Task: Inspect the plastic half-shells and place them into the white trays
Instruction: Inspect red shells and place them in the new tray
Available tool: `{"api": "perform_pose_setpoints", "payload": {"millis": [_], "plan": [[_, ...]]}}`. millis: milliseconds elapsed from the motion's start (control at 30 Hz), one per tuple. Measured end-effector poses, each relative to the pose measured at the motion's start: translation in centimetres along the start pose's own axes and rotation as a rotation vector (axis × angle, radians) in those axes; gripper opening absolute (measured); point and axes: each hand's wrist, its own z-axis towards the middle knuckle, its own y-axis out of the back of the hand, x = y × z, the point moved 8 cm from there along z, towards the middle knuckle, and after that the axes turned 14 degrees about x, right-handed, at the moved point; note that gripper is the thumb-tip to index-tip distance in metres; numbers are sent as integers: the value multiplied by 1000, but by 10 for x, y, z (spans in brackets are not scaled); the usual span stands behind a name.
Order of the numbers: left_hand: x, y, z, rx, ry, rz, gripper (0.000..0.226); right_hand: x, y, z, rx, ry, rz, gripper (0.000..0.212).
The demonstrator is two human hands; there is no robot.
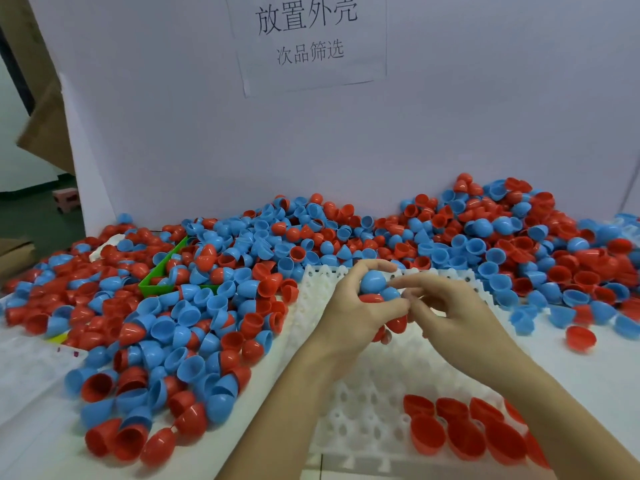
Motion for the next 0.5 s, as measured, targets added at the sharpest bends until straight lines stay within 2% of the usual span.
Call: {"api": "perform_pose_setpoints", "payload": {"millis": [300, 433, 500], "plan": [[1, -19, -4, 282, 38, -10, 57, 0, 5, -2, 66, 47, 54, 26], [5, -15, -3, 250, 62, -23, 59, -7, 15, -3, -12, -1, 177, 19], [6, -8, -2, 191, 85, -40, 55, -10, 20, -4, -42, -28, 253, 24]]}}
